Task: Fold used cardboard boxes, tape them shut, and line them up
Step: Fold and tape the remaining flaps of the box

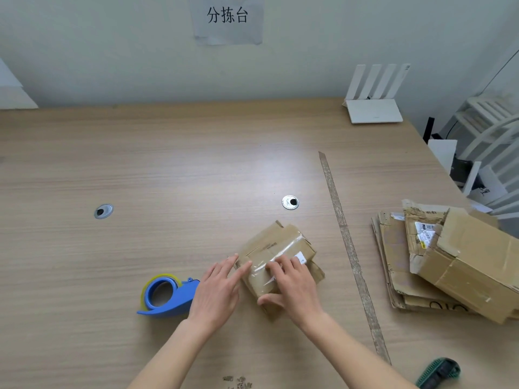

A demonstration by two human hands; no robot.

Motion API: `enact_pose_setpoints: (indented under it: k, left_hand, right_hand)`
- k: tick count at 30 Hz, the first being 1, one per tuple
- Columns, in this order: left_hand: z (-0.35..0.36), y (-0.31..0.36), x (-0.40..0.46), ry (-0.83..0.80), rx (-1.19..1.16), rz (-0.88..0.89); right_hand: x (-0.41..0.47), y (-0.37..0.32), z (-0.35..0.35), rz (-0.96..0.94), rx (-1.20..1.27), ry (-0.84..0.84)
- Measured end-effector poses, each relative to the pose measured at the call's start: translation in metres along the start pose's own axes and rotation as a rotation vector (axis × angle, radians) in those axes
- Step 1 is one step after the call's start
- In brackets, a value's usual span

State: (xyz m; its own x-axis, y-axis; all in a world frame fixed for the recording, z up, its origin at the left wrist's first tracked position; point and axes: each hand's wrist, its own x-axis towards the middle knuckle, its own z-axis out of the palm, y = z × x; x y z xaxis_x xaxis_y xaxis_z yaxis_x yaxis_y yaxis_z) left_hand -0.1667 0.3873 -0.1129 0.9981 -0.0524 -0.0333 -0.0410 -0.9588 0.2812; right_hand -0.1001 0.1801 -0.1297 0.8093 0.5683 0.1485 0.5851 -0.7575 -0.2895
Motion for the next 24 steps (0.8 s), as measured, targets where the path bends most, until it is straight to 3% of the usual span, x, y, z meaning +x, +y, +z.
enact_pose_setpoints:
  k: [3,6,11,15,20,24]
  left_hand:
    - [0.002,0.003,-0.003,0.022,-0.089,-0.027]
    - [0.002,0.002,-0.006,0.011,-0.160,-0.065]
    - [-0.003,0.006,0.002,-0.055,-0.134,-0.074]
    - [-0.003,0.008,0.011,-0.045,-0.129,-0.093]
    - [-0.001,0.012,0.017,0.043,-0.111,-0.123]
    - [0.000,0.006,0.013,0.091,-0.040,-0.131]
  right_hand:
    - [0.000,-0.008,-0.003,0.045,0.100,0.004]
    - [0.007,0.006,-0.024,-0.086,0.092,-0.102]
    - [0.036,0.045,-0.054,-0.114,-0.018,-0.419]
    - [0.062,0.059,-0.059,-0.144,-0.060,-0.544]
    - [0.063,0.049,-0.060,-0.085,-0.035,-0.518]
    - [0.041,0.020,-0.046,0.192,-0.006,-0.319]
